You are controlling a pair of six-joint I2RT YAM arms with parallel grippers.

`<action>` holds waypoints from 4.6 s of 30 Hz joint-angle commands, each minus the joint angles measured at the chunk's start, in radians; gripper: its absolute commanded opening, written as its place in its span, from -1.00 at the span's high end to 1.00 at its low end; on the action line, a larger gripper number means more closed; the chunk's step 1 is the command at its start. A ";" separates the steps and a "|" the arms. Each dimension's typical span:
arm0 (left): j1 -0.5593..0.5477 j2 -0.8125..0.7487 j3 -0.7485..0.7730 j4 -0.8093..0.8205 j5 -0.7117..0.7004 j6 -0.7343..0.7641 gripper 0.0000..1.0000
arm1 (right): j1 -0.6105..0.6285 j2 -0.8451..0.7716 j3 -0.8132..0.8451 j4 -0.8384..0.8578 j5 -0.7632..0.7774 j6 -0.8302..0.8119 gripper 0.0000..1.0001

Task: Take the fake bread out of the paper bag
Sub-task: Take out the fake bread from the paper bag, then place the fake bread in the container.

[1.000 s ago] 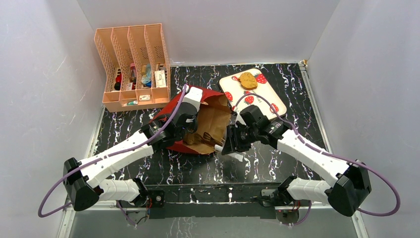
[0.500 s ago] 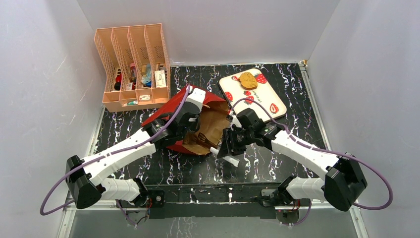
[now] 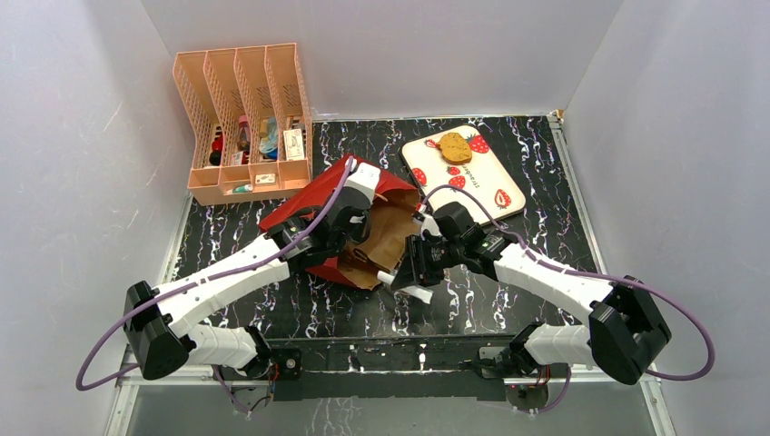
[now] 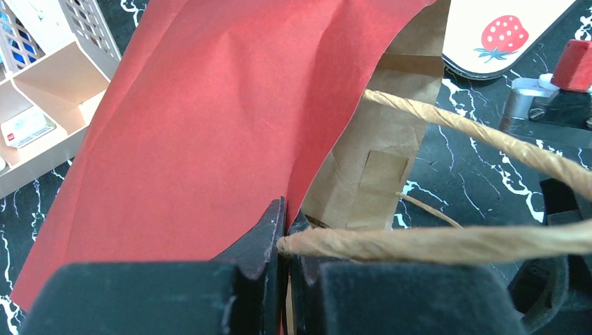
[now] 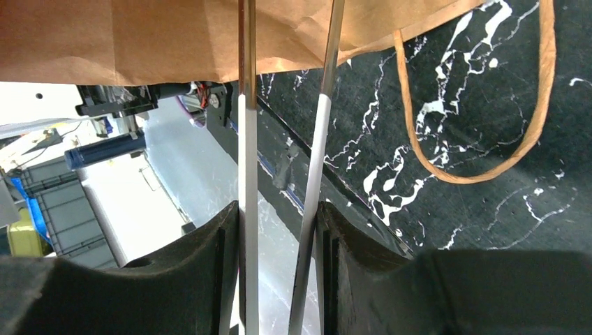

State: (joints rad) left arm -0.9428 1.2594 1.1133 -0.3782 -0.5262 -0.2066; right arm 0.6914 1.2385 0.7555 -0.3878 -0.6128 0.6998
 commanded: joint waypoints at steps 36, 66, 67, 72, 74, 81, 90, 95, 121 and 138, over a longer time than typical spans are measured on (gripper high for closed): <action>-0.034 -0.052 0.025 0.028 -0.005 -0.017 1.00 | 0.001 0.000 0.054 0.143 0.088 0.024 0.67; -0.036 -0.080 0.018 0.002 -0.058 -0.057 1.00 | 0.002 -0.009 0.094 0.107 0.119 0.022 1.00; -0.036 -0.083 0.015 -0.002 -0.067 -0.060 1.00 | 0.002 -0.025 0.106 0.086 0.128 0.018 1.00; -0.036 -0.088 0.015 -0.014 -0.102 -0.065 1.00 | 0.002 -0.097 0.141 -0.005 0.159 0.004 1.00; -0.036 -0.088 0.019 -0.017 -0.110 -0.065 1.00 | 0.002 -0.122 0.152 -0.034 0.173 -0.001 1.00; -0.036 -0.092 0.026 -0.033 -0.132 -0.070 1.00 | 0.002 -0.182 0.170 -0.101 0.209 0.003 1.00; -0.036 -0.110 0.030 -0.086 -0.205 -0.105 1.00 | 0.002 -0.249 0.291 -0.239 0.307 -0.008 1.00; -0.036 -0.107 0.038 -0.141 -0.261 -0.146 1.00 | 0.001 -0.274 0.381 -0.339 0.384 -0.025 1.00; -0.036 -0.197 0.005 -0.243 -0.295 -0.192 1.00 | 0.002 -0.348 0.426 -0.436 0.820 0.095 1.00; -0.036 -0.289 0.034 -0.260 -0.072 -0.121 1.00 | -0.406 0.391 0.456 0.309 0.460 -0.079 1.00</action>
State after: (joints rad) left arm -0.9771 0.9966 1.1107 -0.6437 -0.6430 -0.3515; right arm 0.3153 1.5669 1.1381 -0.2916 -0.0410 0.6338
